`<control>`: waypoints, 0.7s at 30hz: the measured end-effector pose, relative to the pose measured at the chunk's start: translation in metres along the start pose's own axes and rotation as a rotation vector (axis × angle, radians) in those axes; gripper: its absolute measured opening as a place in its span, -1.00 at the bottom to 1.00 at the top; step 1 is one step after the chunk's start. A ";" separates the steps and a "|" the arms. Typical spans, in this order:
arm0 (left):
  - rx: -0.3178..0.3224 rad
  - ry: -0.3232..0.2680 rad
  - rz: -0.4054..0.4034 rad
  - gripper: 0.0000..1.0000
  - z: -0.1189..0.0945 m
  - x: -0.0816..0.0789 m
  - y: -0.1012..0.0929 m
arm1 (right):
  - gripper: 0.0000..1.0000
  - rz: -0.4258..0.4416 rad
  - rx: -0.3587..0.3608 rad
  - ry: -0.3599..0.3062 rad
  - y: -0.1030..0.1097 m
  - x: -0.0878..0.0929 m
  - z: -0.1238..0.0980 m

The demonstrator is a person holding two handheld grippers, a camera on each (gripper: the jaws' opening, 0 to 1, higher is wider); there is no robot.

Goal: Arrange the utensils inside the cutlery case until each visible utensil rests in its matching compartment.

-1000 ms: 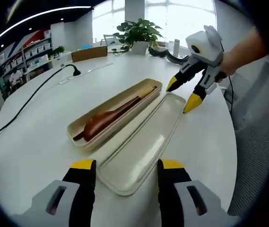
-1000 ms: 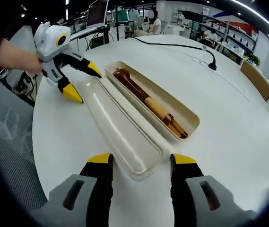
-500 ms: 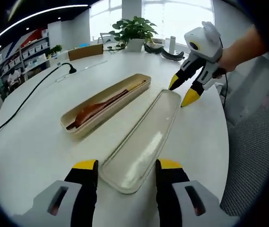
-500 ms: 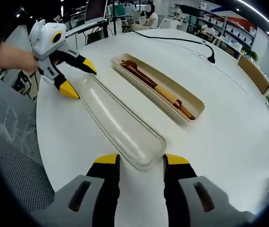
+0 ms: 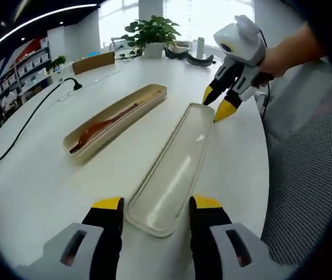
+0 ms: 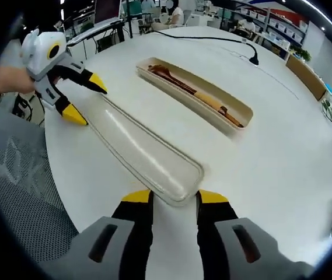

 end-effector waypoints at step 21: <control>0.146 0.043 0.200 -0.23 0.014 -0.016 -0.011 | -0.55 0.150 -0.120 0.054 0.008 0.001 -0.004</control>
Point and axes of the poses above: the point that each gripper's makers call its tool centre point, and the gripper's own axes: z roughly forward along the fingers, y roughly to its left, x roughly out of its underside, the point moved 7 cm from there along -z, roughly backward along the fingers, and after that the axes turned 13 degrees about z, right-handed, at the moved point
